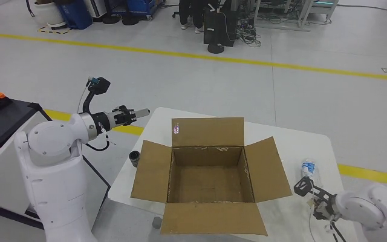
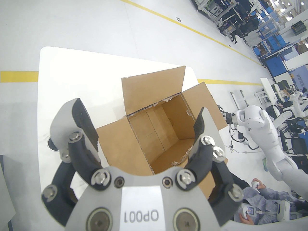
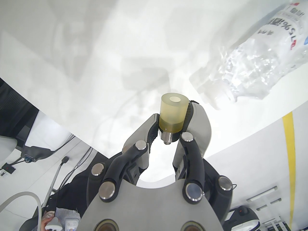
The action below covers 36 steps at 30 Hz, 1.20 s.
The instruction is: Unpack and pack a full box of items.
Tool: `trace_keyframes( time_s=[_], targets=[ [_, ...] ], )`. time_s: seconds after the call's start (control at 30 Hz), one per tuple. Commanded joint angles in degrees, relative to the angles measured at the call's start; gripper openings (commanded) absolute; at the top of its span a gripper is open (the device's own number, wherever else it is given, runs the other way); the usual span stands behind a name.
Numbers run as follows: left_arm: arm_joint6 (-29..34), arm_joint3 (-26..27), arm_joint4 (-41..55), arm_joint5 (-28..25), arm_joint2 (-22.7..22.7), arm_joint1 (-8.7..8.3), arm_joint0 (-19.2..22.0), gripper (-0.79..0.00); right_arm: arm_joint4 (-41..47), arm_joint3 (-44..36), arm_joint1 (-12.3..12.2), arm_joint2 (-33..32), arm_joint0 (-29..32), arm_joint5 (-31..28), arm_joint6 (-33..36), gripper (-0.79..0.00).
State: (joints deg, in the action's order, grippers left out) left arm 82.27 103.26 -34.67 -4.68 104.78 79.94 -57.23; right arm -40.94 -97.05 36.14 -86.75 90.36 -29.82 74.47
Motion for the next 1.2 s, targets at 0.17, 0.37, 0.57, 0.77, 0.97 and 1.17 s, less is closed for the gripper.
trace_keyframes(
  time_s=[0.17,0.37,0.57,0.77,0.97,1.17],
  targets=[
    [0.0,0.0,0.0,0.0,0.0,0.0,0.0,0.0,1.4,1.0,-1.3,2.6,-0.8,-0.9,-0.9,-0.785],
    [0.0,0.0,0.0,0.0,0.0,0.0,0.0,0.0,3.2,2.9,-1.7,5.2,-3.0,-0.7,-0.7,-0.785],
    [0.0,0.0,0.0,0.0,0.0,0.0,0.0,0.0,3.5,4.5,-1.9,8.5,-5.7,-0.7,-0.7,-0.785],
    [0.0,0.0,0.0,0.0,0.0,0.0,0.0,0.0,3.7,6.9,-1.8,12.3,-9.0,-0.8,-0.9,-0.785],
    [0.0,0.0,0.0,0.0,0.0,0.0,0.0,0.0,3.7,9.3,-1.5,15.7,-11.9,-0.6,-0.6,-0.785],
    [0.0,0.0,0.0,0.0,0.0,0.0,0.0,0.0,3.6,11.1,-1.3,18.3,-14.2,-0.6,-0.6,-0.785]
  ],
)
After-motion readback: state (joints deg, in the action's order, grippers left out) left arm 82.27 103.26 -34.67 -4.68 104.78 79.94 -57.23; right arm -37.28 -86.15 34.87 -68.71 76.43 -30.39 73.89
